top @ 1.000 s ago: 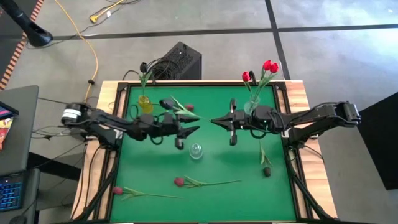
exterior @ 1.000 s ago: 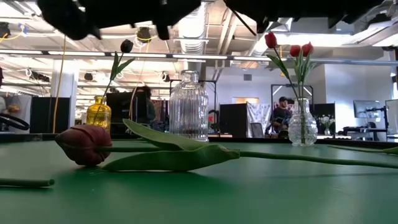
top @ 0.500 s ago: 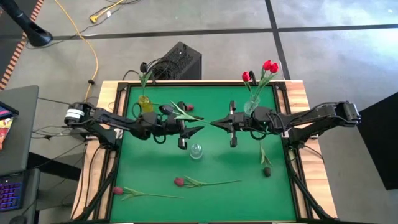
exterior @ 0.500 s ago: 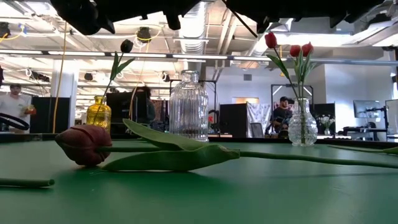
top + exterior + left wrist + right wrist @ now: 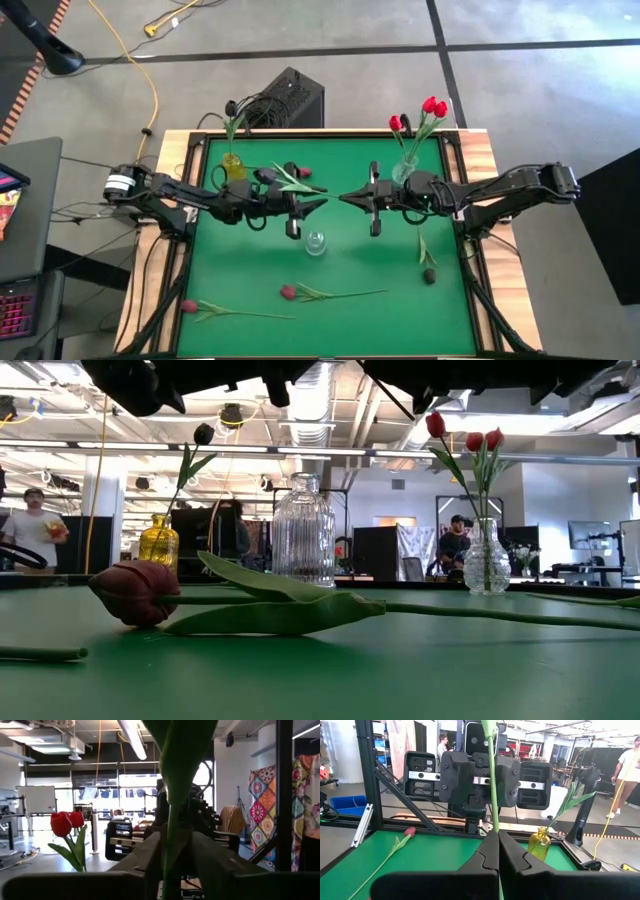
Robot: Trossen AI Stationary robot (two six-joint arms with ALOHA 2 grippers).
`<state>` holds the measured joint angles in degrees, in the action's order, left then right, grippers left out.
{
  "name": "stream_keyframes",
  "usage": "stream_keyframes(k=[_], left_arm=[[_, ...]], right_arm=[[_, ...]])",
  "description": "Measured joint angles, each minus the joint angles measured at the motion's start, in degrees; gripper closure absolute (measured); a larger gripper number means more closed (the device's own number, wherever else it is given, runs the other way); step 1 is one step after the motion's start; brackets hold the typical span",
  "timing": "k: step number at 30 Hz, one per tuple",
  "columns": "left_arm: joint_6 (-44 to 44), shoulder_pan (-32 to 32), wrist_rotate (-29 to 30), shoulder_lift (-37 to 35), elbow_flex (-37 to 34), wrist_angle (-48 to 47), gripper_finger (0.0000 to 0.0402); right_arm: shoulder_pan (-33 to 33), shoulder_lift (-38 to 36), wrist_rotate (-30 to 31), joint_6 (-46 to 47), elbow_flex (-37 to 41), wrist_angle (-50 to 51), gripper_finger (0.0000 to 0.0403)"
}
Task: Sort flowers into vase by color
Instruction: Put the left black tulip into the yellow vase
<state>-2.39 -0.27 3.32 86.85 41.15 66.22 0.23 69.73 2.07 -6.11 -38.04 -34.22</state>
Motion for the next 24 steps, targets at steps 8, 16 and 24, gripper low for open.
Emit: stream_keyframes(k=[8, 16, 24], left_arm=[[-0.83, 0.00, -1.43, 0.00, 0.00, -0.02, 0.0395], [-0.87, 0.00, -0.90, 0.00, 0.00, 0.15, 0.0401], [0.04, 1.00, 1.89, -5.06, 0.00, -10.94, 0.0401]], right_arm=[[0.07, 0.00, -0.66, 0.04, -0.04, 0.76, 0.0361], [0.17, 0.00, -0.68, -1.92, -0.04, 0.87, 0.0319], [-0.71, -0.44, -0.63, -1.91, -0.04, 1.16, 0.0212]])
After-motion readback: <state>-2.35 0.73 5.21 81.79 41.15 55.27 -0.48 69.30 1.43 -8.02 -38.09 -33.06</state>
